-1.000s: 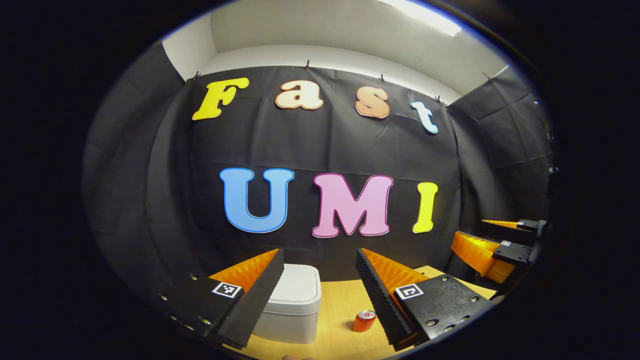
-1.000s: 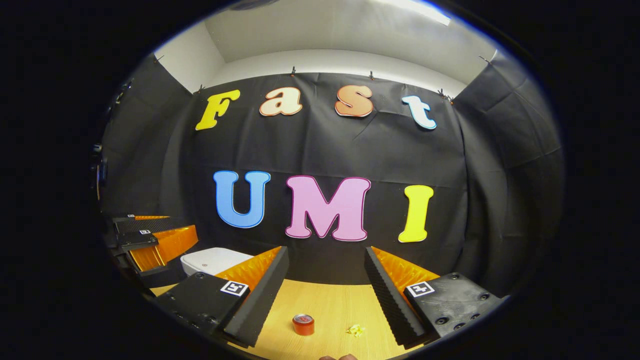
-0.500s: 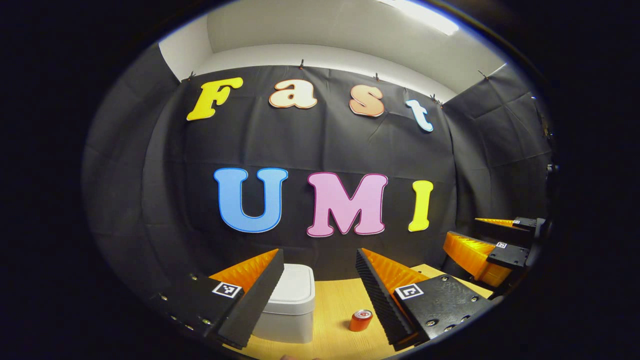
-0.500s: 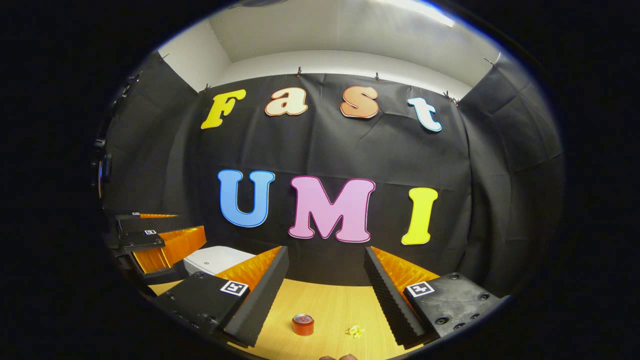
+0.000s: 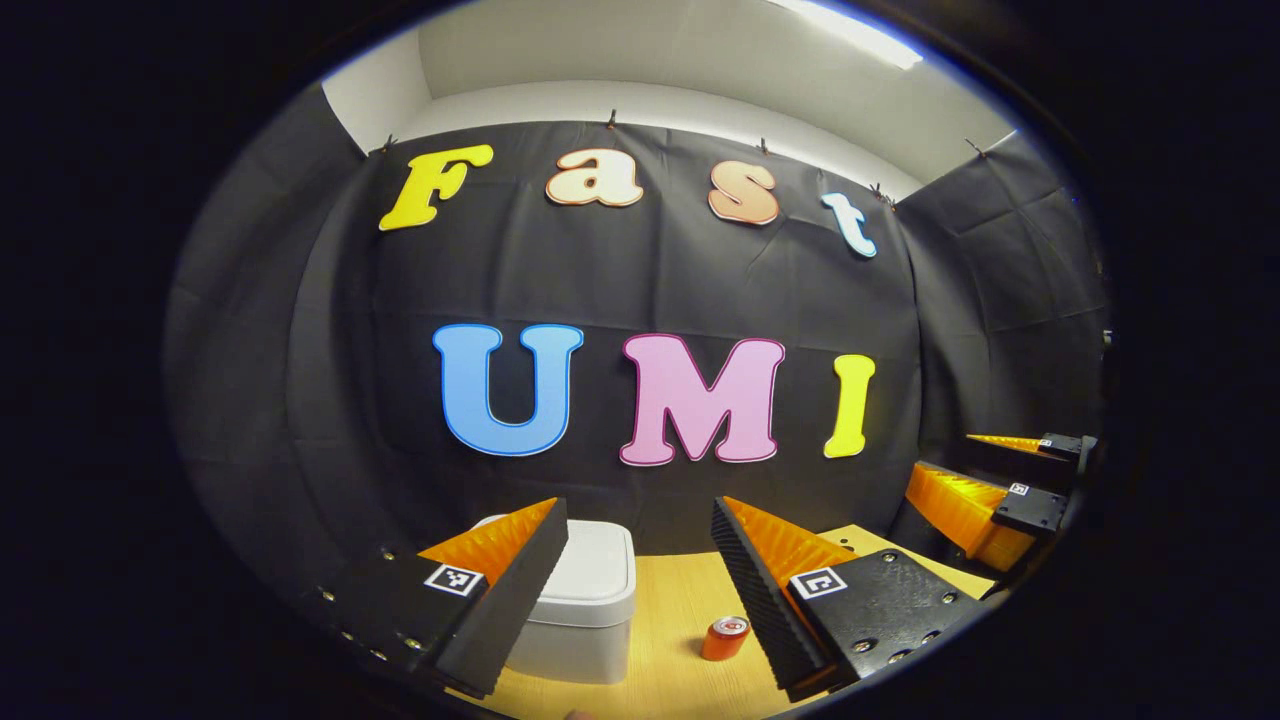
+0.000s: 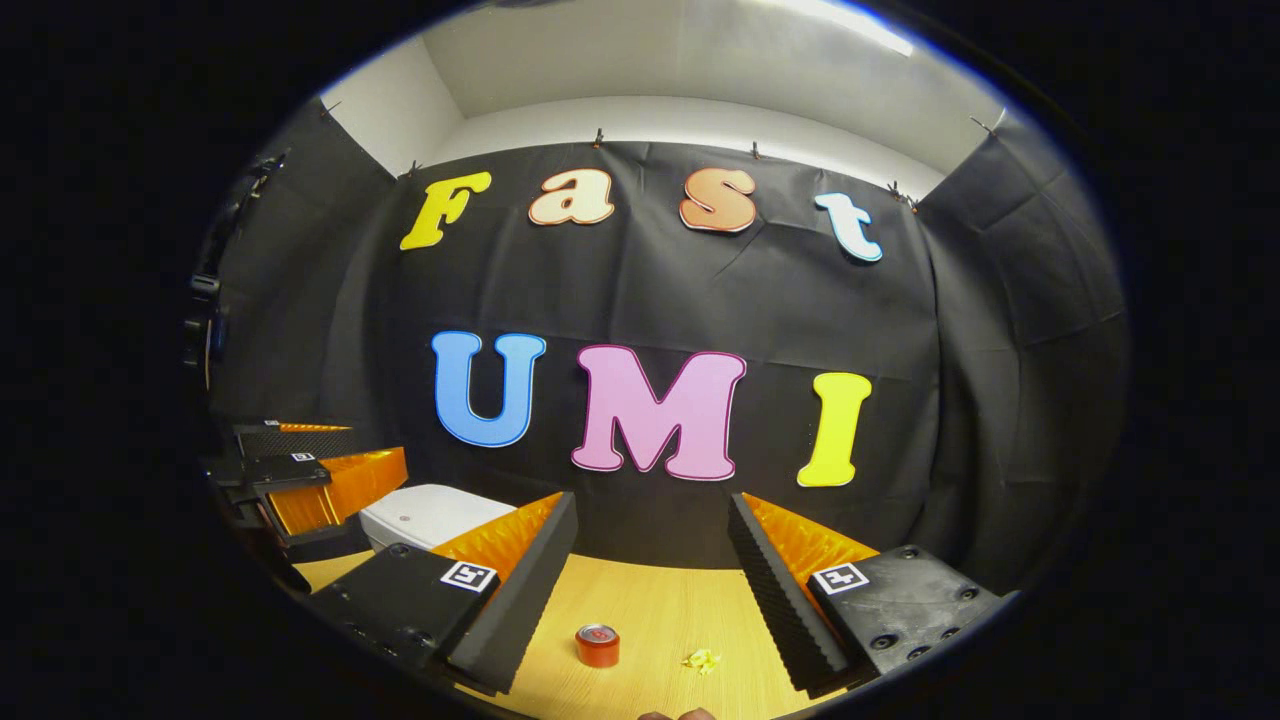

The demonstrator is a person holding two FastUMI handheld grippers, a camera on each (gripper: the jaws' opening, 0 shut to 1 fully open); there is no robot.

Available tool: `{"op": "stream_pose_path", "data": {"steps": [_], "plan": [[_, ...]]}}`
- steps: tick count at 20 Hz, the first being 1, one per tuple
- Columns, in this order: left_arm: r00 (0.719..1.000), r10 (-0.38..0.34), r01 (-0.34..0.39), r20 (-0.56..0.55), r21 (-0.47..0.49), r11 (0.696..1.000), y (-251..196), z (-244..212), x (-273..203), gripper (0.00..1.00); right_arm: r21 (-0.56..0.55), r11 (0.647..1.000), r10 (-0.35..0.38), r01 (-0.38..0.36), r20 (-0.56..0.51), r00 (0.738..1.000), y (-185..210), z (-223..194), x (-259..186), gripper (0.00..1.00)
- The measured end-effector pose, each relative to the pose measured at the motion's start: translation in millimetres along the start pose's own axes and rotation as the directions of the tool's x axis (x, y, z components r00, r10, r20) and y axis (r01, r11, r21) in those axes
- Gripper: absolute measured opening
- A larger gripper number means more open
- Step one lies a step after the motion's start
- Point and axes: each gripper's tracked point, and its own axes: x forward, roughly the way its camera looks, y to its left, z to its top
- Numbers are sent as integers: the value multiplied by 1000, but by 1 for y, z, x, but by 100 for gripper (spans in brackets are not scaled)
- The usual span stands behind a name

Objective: Press the lid of the desktop garbage bin to open it, pick up the crumpled paper on the desktop and throw it into the bin, then pick up the pop can on the desktop and drop it into the bin, and finally close the garbage bin lid.

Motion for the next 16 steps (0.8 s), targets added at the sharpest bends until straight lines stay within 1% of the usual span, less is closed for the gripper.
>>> {"op": "stream_pose_path", "data": {"steps": [5,8,9,10,11,12,13,14,15,16], "plan": [[1000,10,-10,-25,0,1000,7,-7,8,96,0,1000,2,-2,-8,1000,-1,-3,1,98],[998,1,-2,-68,-11,1000,11,-20,14,94,0,1000,7,-7,-10,1000,1,-4,3,98],[997,-1,0,-83,-13,1000,14,-26,18,83,-2,1000,7,-7,-11,1000,1,-5,2,98],[995,-13,11,-101,-19,1000,14,-30,20,80,-4,1000,8,-9,-10,1000,1,-5,3,98],[993,-11,9,-117,-22,1000,16,-36,21,77,-4,1000,9,-9,-10,1000,2,-5,4,98],[992,7,-10,-129,-24,1000,22,-41,23,69,-3,1000,9,-9,-9,1000,1,-5,5,98],[990,25,-29,-140,-23,999,29,-45,25,54,-1,1000,9,-9,-9,1000,1,-6,5,98],[989,33,-36,-146,-23,999,32,-47,27,48,2,1000,7,-7,-8,1000,0,-6,5,98],[988,39,-42,-150,-20,999,34,-49,27,36,4,1000,4,-4,-8,1000,0,-6,6,98],[986,35,-38,-162,-17,999,36,-53,31,26,5,1000,1,-1,-10,1000,-1,-8,8,98]]}}
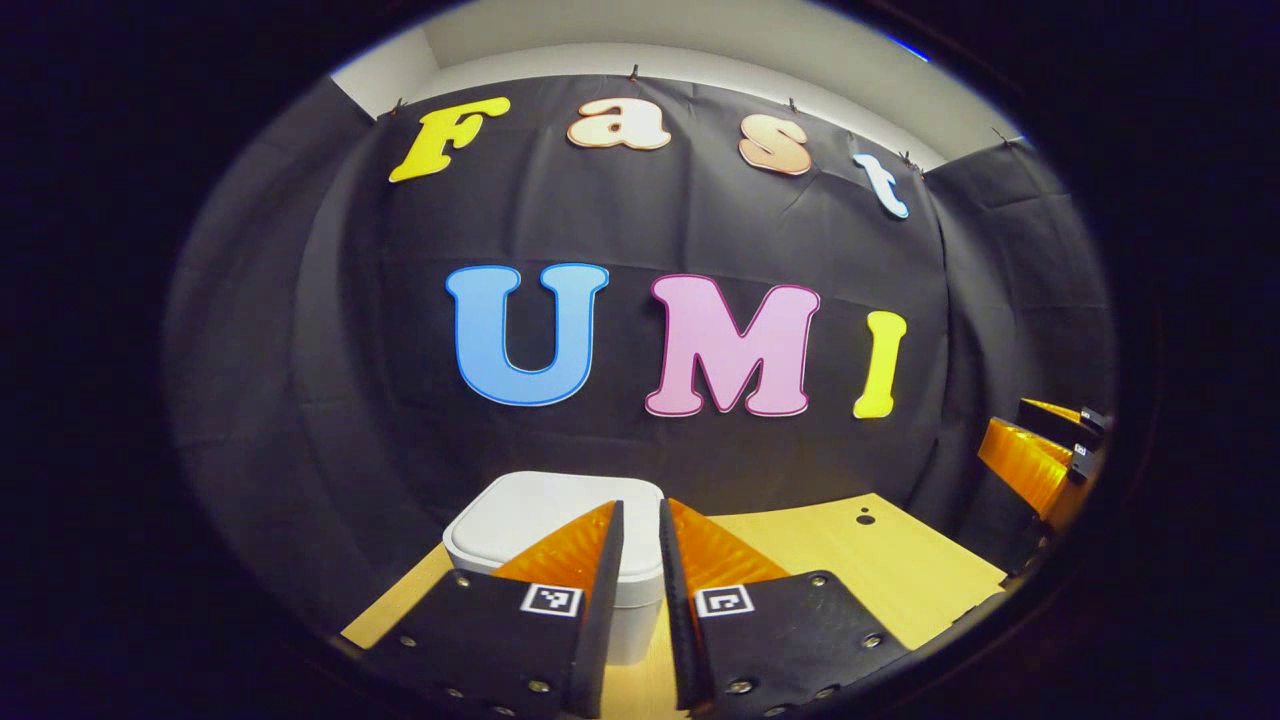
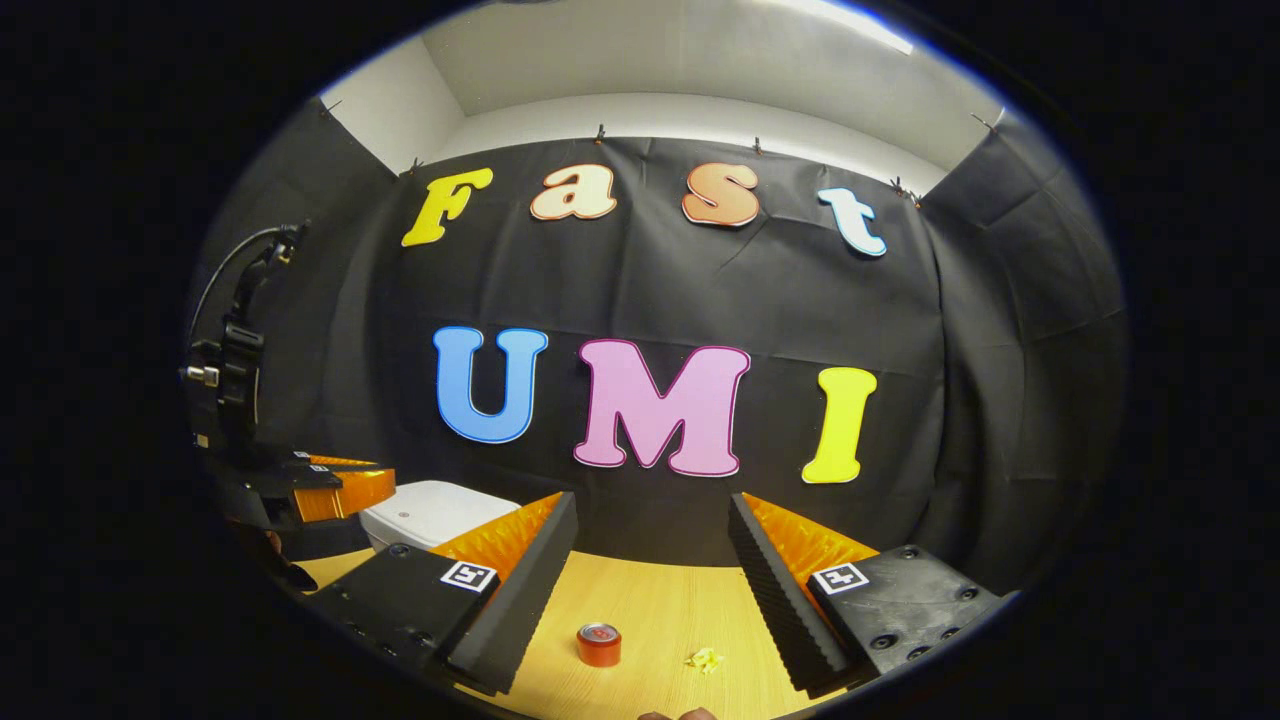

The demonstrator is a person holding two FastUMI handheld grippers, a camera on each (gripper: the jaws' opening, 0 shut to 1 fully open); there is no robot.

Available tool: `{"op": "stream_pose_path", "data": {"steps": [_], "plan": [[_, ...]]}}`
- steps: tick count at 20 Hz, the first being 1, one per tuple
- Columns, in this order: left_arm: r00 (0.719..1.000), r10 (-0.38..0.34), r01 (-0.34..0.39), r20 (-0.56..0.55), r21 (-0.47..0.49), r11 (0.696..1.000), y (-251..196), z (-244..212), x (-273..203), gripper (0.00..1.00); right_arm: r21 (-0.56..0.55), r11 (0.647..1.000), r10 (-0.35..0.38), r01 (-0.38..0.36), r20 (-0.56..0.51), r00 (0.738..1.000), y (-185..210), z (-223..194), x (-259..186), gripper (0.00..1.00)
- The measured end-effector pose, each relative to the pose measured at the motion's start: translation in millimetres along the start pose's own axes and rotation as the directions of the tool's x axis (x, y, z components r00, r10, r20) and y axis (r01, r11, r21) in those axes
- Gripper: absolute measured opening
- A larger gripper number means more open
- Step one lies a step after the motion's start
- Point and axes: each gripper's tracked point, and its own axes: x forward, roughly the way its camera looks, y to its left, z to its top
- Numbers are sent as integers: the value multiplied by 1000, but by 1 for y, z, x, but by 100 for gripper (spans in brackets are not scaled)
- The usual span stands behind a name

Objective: Press the lid of the desktop garbage bin to open it, pick up the crumpled paper on the desktop and throw it into the bin, then pick up the pop can on the desktop and drop it into the bin, and finally close the garbage bin lid.

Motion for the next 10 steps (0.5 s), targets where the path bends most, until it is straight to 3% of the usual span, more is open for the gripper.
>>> {"op": "stream_pose_path", "data": {"steps": [3,6,10], "plan": [[999,-7,7,-33,2,1000,13,-10,13,3,6,1000,-6,6,-6,1000,-2,-3,3,98],[997,-27,25,-72,-21,999,25,-19,32,1,6,1000,-10,10,-17,1000,-4,-7,5,98],[994,26,-26,-104,2,1000,56,-29,53,1,8,1000,-16,16,-31,999,-7,-12,8,98]]}}
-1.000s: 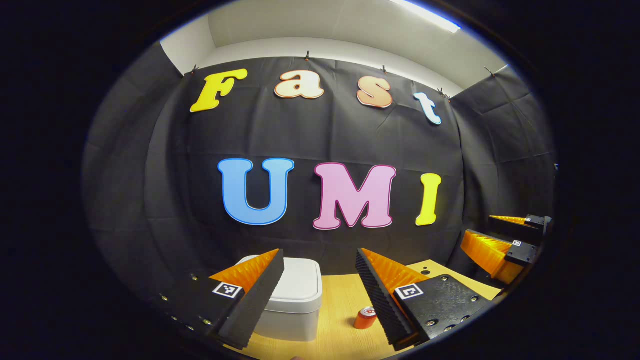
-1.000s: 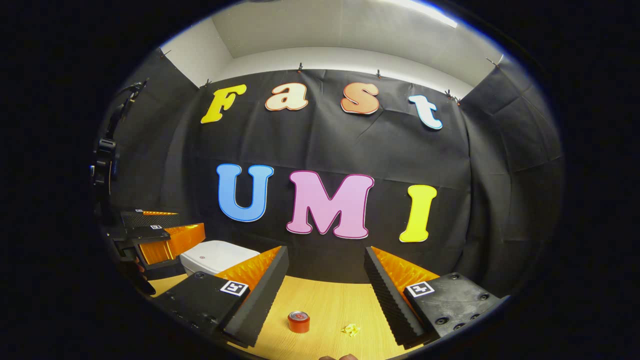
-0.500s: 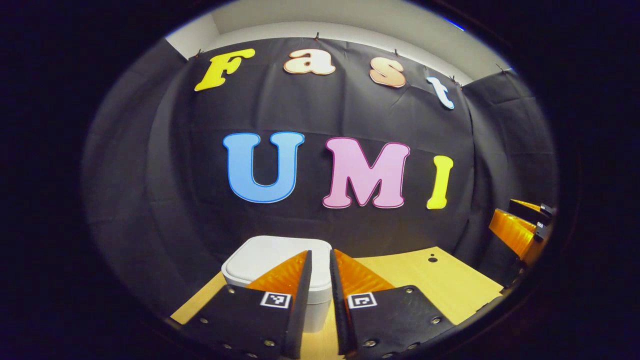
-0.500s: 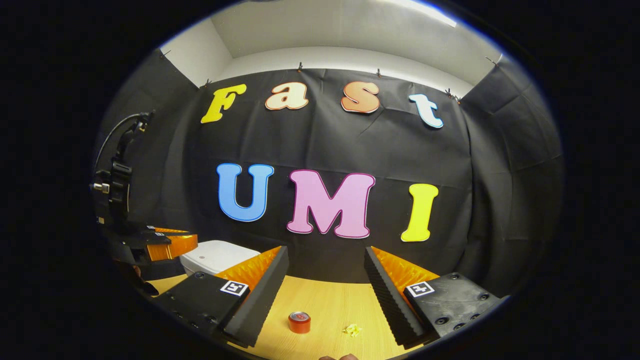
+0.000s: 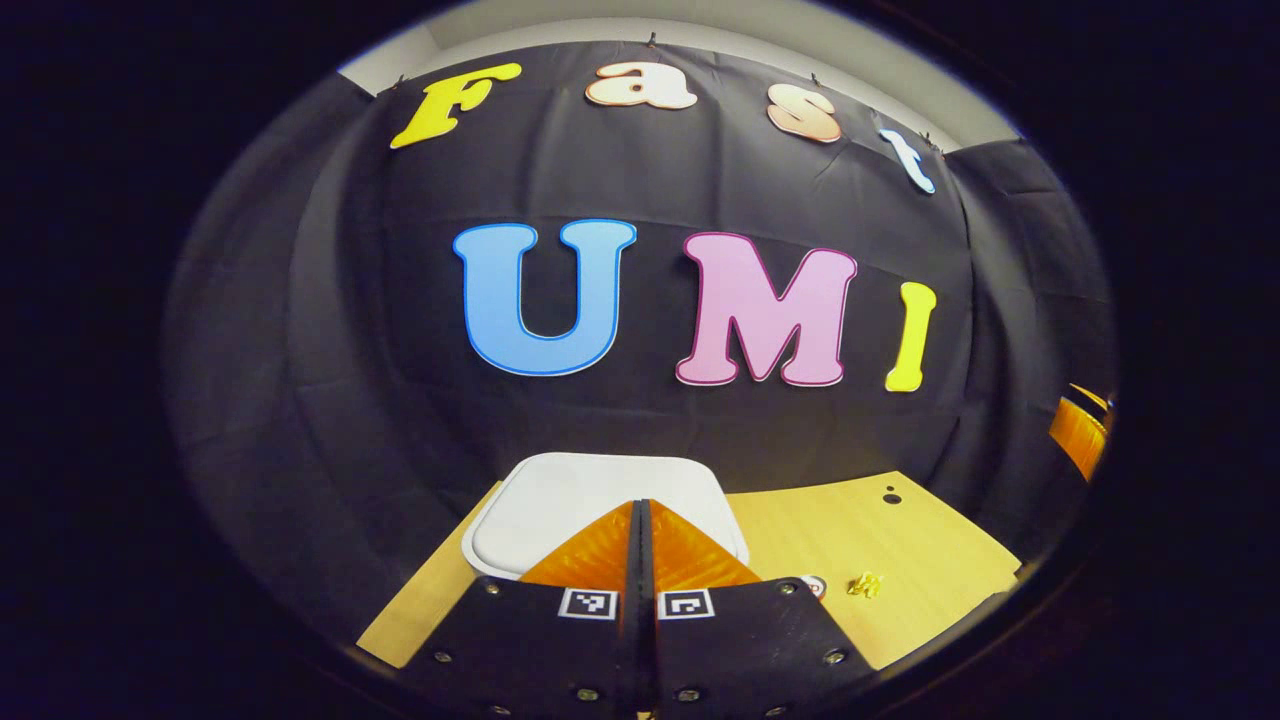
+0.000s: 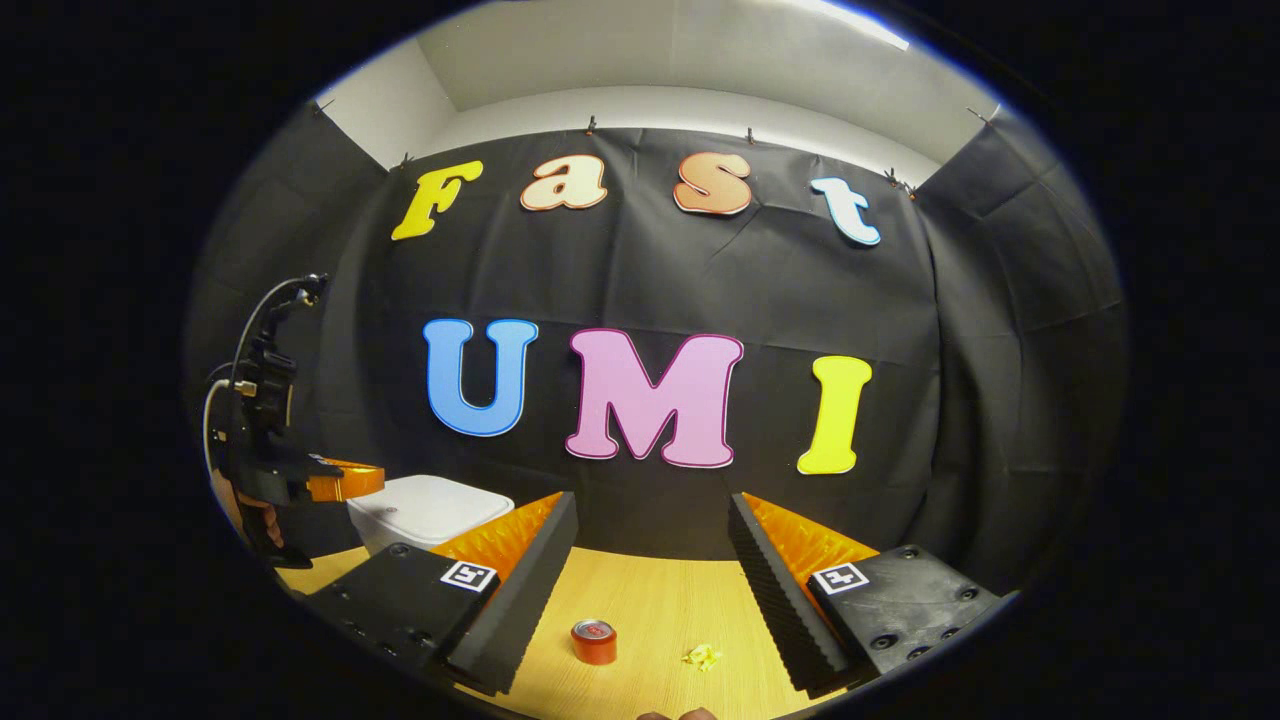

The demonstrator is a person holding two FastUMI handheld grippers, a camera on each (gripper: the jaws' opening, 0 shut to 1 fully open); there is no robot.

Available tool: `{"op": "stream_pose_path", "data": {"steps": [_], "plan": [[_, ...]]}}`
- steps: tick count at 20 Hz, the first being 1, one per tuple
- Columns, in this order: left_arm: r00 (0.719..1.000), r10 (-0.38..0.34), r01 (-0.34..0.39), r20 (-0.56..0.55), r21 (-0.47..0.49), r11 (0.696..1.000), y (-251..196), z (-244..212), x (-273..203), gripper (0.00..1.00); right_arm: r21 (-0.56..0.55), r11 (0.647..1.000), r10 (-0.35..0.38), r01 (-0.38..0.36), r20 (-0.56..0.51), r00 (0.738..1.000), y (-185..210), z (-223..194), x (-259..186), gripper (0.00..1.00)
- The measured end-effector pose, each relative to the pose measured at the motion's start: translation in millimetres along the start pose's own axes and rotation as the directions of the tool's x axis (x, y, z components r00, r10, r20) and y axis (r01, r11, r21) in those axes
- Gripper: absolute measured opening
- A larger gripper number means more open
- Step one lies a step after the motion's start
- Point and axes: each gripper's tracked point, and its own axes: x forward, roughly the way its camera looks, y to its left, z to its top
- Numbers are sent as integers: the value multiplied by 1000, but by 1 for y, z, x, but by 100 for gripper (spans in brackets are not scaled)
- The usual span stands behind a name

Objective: Press the lid of the desktop garbage bin to open it, pick up the crumpled paper on the desktop and throw it into the bin, then pick up the pop can on the desktop and drop it into the bin, and finally close the garbage bin lid.

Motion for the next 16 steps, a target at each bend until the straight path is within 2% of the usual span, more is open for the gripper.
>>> {"op": "stream_pose_path", "data": {"steps": [3,9,10,11,14,15,16], "plan": [[998,-1,2,-70,13,1000,10,-19,21,1,5,1000,-1,1,-15,1000,-1,-3,1,98],[992,-17,10,-125,-56,998,14,-39,36,1,-2,1000,-17,17,-33,999,-9,-10,2,98],[992,-16,9,-121,-61,998,14,-39,36,1,-4,1000,-24,24,-39,999,-13,-13,2,88],[993,-17,11,-120,-58,998,14,-41,35,1,-2,999,-32,32,-45,998,-16,-15,2,98],[991,-18,12,-130,-47,999,14,-44,36,1,7,999,-47,47,-63,997,-22,-20,3,98],[989,-25,19,-144,-37,999,13,-49,37,1,12,999,-47,48,-68,997,-23,-22,4,88],[988,-33,29,-148,-29,999,13,-48,37,1,19,999,-45,47,-81,996,-22,-27,4,98]]}}
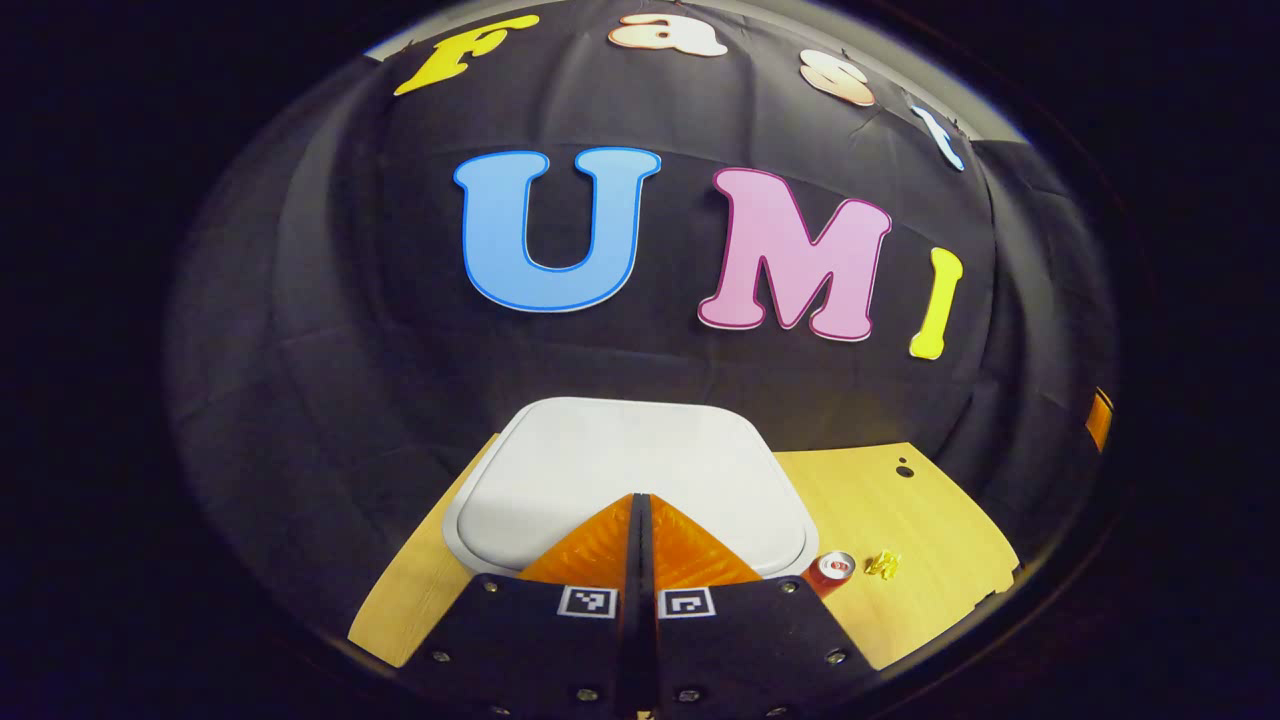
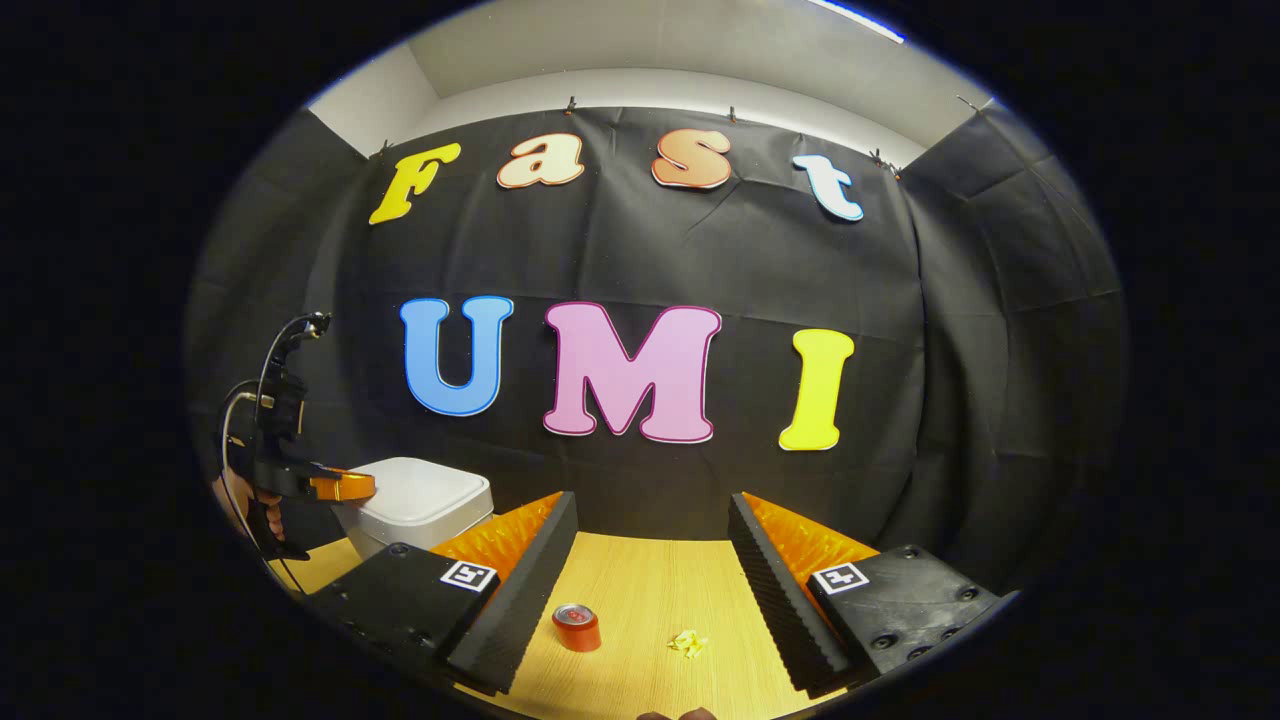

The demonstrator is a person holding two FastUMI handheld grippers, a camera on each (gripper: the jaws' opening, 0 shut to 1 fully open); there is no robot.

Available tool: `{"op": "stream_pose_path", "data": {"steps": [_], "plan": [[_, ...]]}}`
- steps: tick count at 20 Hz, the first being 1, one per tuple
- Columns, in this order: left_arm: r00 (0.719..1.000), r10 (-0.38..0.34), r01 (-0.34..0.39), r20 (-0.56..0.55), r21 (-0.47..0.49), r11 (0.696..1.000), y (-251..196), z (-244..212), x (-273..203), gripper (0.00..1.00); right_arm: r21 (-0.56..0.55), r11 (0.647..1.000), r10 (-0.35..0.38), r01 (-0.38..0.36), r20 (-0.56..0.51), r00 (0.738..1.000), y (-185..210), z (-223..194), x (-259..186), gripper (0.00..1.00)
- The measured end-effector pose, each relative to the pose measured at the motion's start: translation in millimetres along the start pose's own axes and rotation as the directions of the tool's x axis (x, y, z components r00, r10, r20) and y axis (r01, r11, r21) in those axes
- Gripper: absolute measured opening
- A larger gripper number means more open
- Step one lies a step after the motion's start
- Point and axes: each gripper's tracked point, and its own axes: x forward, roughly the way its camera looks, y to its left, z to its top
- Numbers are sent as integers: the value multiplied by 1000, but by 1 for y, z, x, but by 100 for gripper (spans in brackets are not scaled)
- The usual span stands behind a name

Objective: Press the lid of the desktop garbage bin to open it, pick up the crumpled paper on the desktop and throw it into the bin, then pick up the pop can on the desktop and drop it into the bin, and finally close the garbage bin lid.

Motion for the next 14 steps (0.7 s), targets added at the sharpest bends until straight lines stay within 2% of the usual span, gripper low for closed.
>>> {"op": "stream_pose_path", "data": {"steps": [3,7,9,14], "plan": [[1000,-11,12,18,-49,999,2,0,0,2,12,1000,11,-10,-45,999,5,-15,1,98],[998,-14,14,57,-9,1000,-9,18,-7,1,19,999,30,-30,-39,999,12,-9,5,98],[992,-21,23,128,-18,1000,-20,44,-21,1,5,999,41,-41,-31,999,16,-6,4,100],[955,-15,15,296,2,1000,-29,114,-49,1,-23,998,56,-57,-24,998,18,-4,-2,98]]}}
